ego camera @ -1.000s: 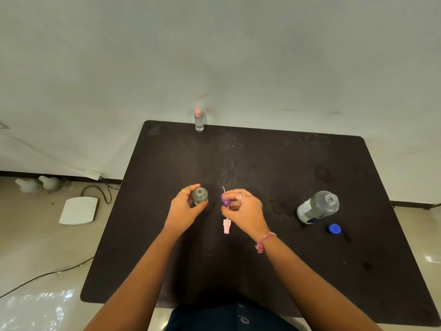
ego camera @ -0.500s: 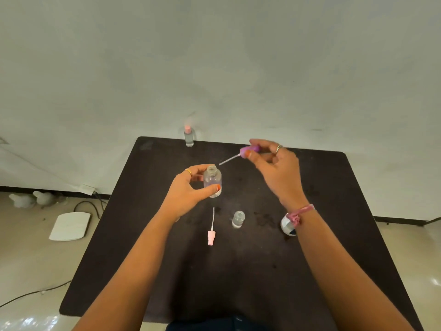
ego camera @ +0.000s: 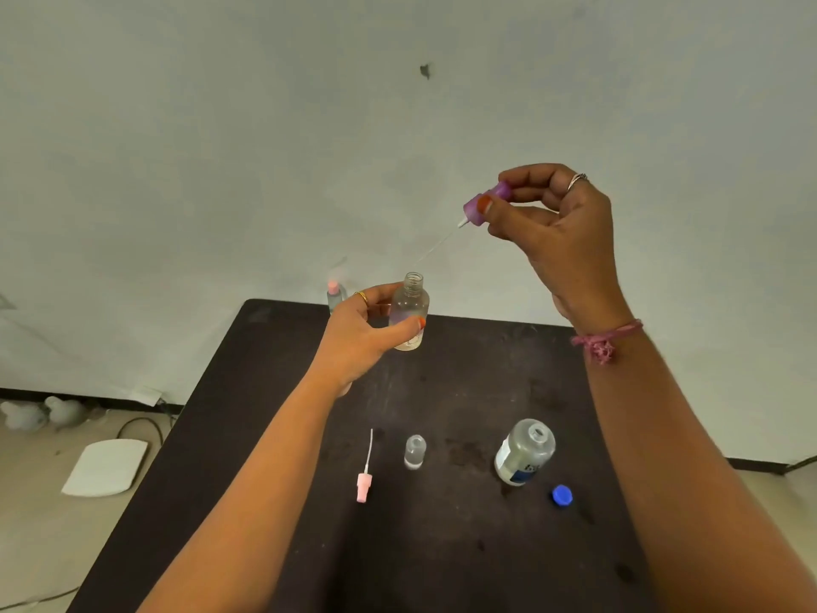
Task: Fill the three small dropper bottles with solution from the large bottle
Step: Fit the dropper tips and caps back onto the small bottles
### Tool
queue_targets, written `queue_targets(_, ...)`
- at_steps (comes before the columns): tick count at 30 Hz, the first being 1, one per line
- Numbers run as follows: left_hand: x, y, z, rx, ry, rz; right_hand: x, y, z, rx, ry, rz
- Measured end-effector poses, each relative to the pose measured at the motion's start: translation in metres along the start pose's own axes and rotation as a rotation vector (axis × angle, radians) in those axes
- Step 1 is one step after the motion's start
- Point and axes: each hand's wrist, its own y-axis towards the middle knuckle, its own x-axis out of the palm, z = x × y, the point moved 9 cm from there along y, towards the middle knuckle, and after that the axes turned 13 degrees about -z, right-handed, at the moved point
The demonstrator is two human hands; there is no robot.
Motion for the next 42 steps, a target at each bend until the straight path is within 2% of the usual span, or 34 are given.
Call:
queue_targets(9,0.016,0.014,0.031,0.058,0.013,0.06,-0.019,0.013,-0.036,-0.116,-0.203,-0.035)
queue_targets(16,0.026,0.02,0.045,0.072,0.032,0.072,-0.017,0.021,-0.037,-0.12,-0.276,-0.095)
queue_targets(23,0.033,0.022,0.059,0.096,0.051,0.09,-0.005,0.026,-0.026,-0.061,-0.331,-0.225)
queue_targets(35,0.042,0.03,0.079,0.148,0.064,0.092,-0.007,0.032,-0.018,-0.008,-0.448,-0.285)
queue_targets(40,0.046,0.029,0.081,0.146,0.054,0.088,-0.009,0.034,-0.01,0.091,-0.448,-0.269)
queue_targets(42,0.047,0.028,0.081,0.138,0.048,0.083,-0.008,0.031,-0.004,0.149,-0.39,-0.362)
